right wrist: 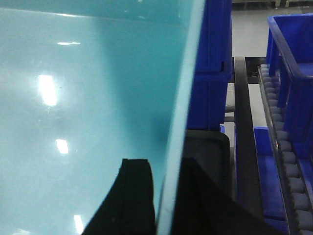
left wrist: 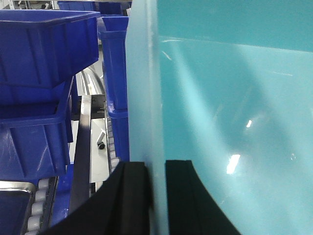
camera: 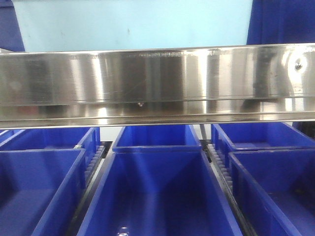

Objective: Move two blue bins to right shelf middle

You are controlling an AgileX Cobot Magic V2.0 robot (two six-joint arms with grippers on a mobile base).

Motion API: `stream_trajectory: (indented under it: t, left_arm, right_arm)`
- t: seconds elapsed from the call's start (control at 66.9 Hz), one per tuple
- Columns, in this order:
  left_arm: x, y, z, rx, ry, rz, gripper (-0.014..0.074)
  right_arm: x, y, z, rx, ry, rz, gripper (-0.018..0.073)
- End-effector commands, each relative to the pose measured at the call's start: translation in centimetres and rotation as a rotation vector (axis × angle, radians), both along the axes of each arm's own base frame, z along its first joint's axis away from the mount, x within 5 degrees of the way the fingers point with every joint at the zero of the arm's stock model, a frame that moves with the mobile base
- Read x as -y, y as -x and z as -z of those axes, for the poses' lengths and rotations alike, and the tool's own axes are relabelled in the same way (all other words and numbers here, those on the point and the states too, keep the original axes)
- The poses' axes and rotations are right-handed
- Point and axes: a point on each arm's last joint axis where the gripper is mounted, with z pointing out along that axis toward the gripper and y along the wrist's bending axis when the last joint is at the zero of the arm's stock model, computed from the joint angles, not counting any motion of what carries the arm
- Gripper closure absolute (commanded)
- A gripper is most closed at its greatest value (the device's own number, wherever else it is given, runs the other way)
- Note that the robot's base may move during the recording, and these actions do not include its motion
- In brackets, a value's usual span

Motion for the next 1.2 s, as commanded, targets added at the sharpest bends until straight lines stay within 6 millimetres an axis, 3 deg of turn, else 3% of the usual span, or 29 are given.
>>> stream_trajectory:
  t: [0.0,0.419,0.613,0.807,0.987,1.181]
  left_arm:
    - [0.5,0.9,-1.6,0.087,0.080,0.046,0.0707]
    - [0.5,0.9,-1.7,0.092,0.082,0.046,0.0707]
    - [0.4,1.0,-0.9,0.005,0.061,0.036,0.0707]
    - [0.4,0.7,1.1,-0.118,0.030,0.024,0.0707]
    - [0.8,-0.2,3.8,-0.158,0.016,0.029,0.0707]
    - [1.0,-0.6,6.5,-0.139,0.018,0.042,0.0707]
  right_arm:
    - [-0.4,0.4,-1.0,0.059,-0.037,-0.029,0.0727]
    - [-0.4,0.4,-1.1,0.065,-0.038,-0.029,0.0727]
    - [-0.4,0.5,-1.0,0.056,-0.041,-0.032,0.0727]
    - [-0.5,0.8,-0.4,-0.032,-0.086,-0.012,0.0727]
    - [-1.7,1.2,-0.4,0.005,0.068,0.041,0.0726]
    - [-2.4,0.5,1.8,-0.031,0.039,0.073,0.0726]
